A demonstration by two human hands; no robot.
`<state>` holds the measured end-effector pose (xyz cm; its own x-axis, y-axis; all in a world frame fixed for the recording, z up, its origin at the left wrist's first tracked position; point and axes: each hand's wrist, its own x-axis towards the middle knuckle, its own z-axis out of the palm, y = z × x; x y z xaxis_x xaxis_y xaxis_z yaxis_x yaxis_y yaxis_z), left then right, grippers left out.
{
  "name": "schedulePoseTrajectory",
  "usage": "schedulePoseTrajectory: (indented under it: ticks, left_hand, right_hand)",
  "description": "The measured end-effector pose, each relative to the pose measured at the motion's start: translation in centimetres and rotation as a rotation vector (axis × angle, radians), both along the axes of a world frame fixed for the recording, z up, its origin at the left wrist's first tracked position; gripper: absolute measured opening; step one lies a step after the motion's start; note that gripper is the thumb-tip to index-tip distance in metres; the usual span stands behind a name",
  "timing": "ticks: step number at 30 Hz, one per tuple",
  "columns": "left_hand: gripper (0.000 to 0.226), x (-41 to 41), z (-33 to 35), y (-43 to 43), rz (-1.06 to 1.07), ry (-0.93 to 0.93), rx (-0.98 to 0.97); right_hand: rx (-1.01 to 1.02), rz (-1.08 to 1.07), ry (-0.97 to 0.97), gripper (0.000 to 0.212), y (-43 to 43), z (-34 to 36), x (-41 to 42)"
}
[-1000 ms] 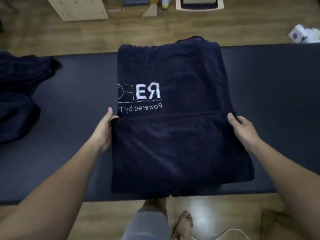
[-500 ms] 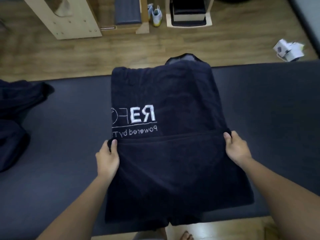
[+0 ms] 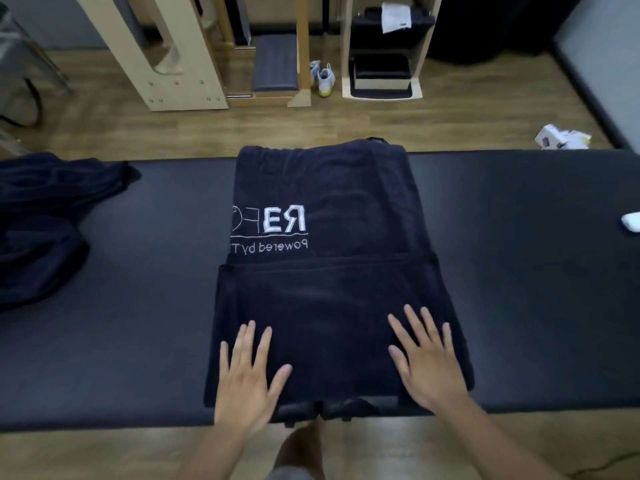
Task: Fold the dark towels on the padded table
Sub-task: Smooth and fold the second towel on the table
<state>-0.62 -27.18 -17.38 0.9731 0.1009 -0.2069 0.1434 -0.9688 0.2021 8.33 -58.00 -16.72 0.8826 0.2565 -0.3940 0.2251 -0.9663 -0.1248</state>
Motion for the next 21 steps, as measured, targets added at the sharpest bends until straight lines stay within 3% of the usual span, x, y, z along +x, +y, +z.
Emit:
schedulePoseTrajectory:
  ticks: [5,8,11,14,16,17,21]
  left_hand:
    - [0.086,0.2,0.5,0.6,0.005,0.111,-0.015]
    - [0.104,0.3,1.3,0.7,-0.098,0.227,0.012]
    - [0.122,-0.6,0.9,2.8,-0.212,0.194,0.046]
    - [0.103,-2.7,0.2,5.7,-0.180,0.068,-0.044]
    - [0.084,-3.9,0.1,6.9,-0.087,-0.026,-0.102]
    - [0.076,-4.3,0.2,7.2,-0.039,-0.063,-0.139]
    - [0.063,-3.7,1.7,7.4,0.003,-0.047,-0.130]
  right_hand:
    - [-0.074,-0.050,0.119,0.060,-1.8,0.8,0.3]
    - [-0.062,-0.046,0.228,0.061,-2.0,0.9,0.9]
    - [0.012,-0.061,0.310,0.070,-2.2,0.9,1.6]
    - [0.038,-0.001,0.355,0.092,-2.8,1.5,1.9]
    - [0.041,0.098,0.287,0.105,-4.3,1.5,1.1]
    - [0.045,0.140,0.215,0.102,-5.3,1.4,0.5]
    - [0.071,0.121,-0.096,0.044,-6.4,1.9,-1.5]
